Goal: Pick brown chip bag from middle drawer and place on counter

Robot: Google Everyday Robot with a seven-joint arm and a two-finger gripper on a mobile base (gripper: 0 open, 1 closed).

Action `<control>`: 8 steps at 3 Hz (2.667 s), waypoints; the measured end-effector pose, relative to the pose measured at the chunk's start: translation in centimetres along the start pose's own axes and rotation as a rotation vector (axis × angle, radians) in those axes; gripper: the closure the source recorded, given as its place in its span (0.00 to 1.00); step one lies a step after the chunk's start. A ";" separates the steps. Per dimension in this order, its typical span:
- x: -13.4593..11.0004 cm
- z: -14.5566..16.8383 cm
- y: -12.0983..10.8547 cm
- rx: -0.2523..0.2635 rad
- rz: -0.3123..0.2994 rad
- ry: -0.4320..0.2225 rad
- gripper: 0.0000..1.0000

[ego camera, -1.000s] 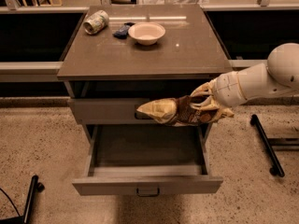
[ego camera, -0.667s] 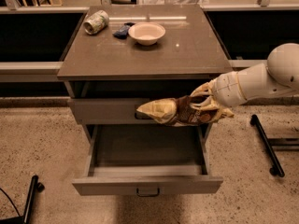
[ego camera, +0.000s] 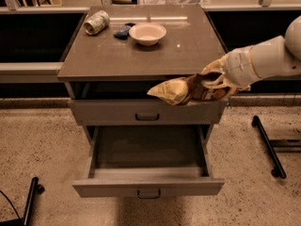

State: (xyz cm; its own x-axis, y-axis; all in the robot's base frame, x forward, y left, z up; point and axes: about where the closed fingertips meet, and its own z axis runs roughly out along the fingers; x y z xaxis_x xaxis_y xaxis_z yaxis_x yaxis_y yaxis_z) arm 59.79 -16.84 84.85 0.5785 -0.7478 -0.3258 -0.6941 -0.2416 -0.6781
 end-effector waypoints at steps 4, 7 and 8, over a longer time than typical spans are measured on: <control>6.3 -4.9 -14.8 0.276 -0.331 0.290 1.00; 8.1 -2.6 -17.6 0.268 -0.483 0.400 0.75; 8.1 -2.6 -17.6 0.268 -0.483 0.400 0.54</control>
Offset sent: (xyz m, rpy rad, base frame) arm 0.0902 -0.0468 0.1297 -0.1290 -0.4845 -0.0700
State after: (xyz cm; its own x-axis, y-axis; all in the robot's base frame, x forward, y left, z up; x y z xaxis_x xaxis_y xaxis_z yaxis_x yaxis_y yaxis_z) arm 75.61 -20.22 95.89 0.5584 -0.7778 0.2885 -0.2378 -0.4832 -0.8426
